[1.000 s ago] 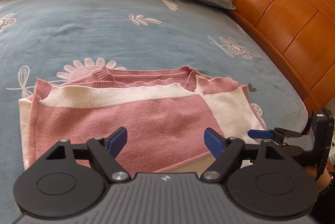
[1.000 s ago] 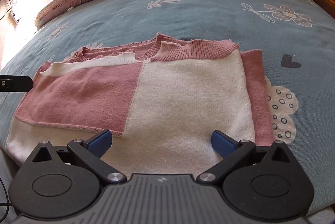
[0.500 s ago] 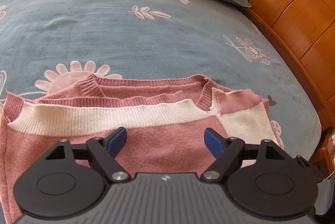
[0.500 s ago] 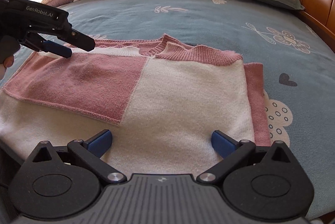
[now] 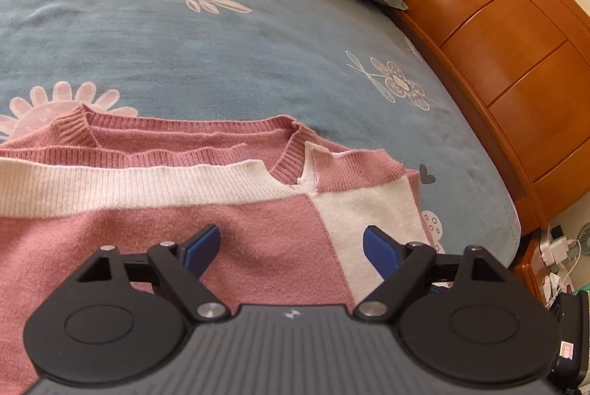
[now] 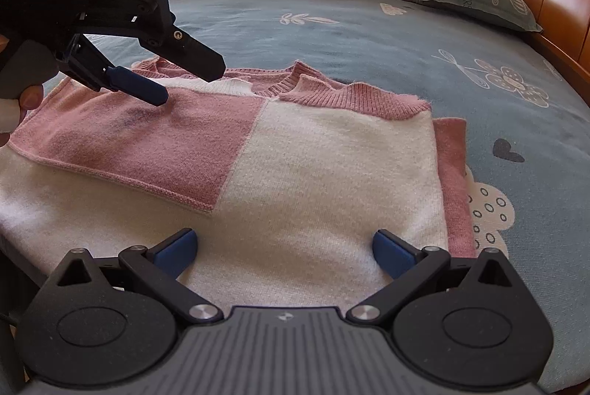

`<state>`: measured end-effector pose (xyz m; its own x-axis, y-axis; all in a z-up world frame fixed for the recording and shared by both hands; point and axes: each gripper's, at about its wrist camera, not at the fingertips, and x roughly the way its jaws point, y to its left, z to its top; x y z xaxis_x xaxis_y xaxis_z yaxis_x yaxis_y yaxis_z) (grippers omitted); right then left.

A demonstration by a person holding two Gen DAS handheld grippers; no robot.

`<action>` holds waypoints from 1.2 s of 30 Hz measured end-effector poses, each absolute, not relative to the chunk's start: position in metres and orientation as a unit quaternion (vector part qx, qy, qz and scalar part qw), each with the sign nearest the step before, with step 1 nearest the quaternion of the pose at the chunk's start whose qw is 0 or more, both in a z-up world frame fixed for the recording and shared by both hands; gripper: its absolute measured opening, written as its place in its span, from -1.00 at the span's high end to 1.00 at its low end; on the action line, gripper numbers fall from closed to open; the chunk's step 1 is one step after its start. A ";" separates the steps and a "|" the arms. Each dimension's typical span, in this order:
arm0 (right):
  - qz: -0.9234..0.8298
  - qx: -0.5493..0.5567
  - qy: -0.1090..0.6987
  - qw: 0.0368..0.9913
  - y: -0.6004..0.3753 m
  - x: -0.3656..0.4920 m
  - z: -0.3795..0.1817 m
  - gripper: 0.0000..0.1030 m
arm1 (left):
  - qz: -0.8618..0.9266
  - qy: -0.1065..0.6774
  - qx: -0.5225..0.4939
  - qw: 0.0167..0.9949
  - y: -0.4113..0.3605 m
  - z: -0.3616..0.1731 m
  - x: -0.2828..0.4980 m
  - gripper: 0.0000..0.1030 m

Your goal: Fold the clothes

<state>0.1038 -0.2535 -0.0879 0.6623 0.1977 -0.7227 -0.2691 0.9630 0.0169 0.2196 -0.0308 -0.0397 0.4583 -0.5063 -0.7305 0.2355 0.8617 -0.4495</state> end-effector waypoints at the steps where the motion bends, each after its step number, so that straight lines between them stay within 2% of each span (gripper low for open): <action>1: 0.128 -0.046 0.390 0.911 -0.253 0.104 -0.088 -1.00 | -0.220 0.476 -0.142 0.839 -0.028 -0.043 0.220 -0.65; 11: 0.126 -0.050 0.388 0.911 -0.252 0.102 -0.089 -1.00 | -0.194 0.467 -0.143 0.851 0.037 -0.015 0.200 -0.65; 17: 0.125 -0.050 0.392 0.910 -0.251 0.104 -0.088 -1.00 | -0.137 0.458 -0.207 0.854 0.124 -0.011 0.182 -0.65; 25: 0.114 -0.052 0.402 0.907 -0.247 0.107 -0.088 -1.00 | -0.067 0.475 -0.241 0.844 0.195 -0.038 0.164 -0.65; 29: 0.109 -0.057 0.406 0.905 -0.245 0.108 -0.087 -1.00 | -0.084 0.489 -0.293 0.818 0.209 -0.063 0.164 -0.65; 36: 0.102 -0.058 0.417 0.902 -0.242 0.112 -0.086 -1.00 | -0.136 0.462 -0.330 0.812 0.214 -0.076 0.196 -0.66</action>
